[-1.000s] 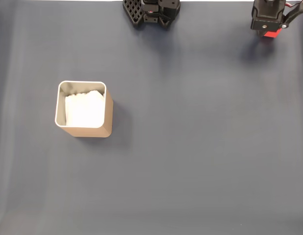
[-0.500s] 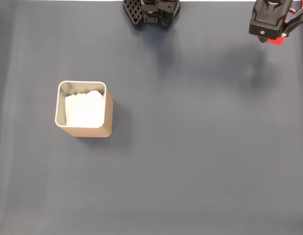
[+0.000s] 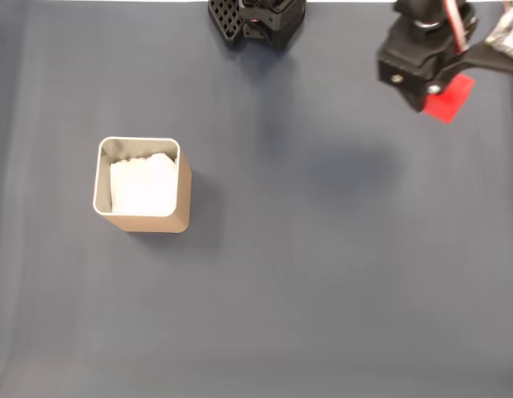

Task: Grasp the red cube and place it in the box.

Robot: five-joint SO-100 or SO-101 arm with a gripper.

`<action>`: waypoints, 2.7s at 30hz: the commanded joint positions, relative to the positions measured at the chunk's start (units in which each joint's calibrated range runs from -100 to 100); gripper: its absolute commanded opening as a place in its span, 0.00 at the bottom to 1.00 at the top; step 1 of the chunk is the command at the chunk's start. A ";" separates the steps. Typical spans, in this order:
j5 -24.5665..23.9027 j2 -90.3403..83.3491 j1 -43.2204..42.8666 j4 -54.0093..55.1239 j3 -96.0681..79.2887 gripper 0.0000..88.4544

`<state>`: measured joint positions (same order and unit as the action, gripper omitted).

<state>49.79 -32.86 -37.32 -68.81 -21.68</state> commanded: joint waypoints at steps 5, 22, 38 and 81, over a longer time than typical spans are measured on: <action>2.00 -6.30 11.65 -1.98 2.99 0.04; 2.93 -6.65 33.66 -1.90 7.64 0.03; -0.29 -3.10 47.29 -2.14 11.83 0.03; -1.12 0.88 65.40 1.72 7.82 0.03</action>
<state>49.16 -29.20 27.62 -68.40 -14.48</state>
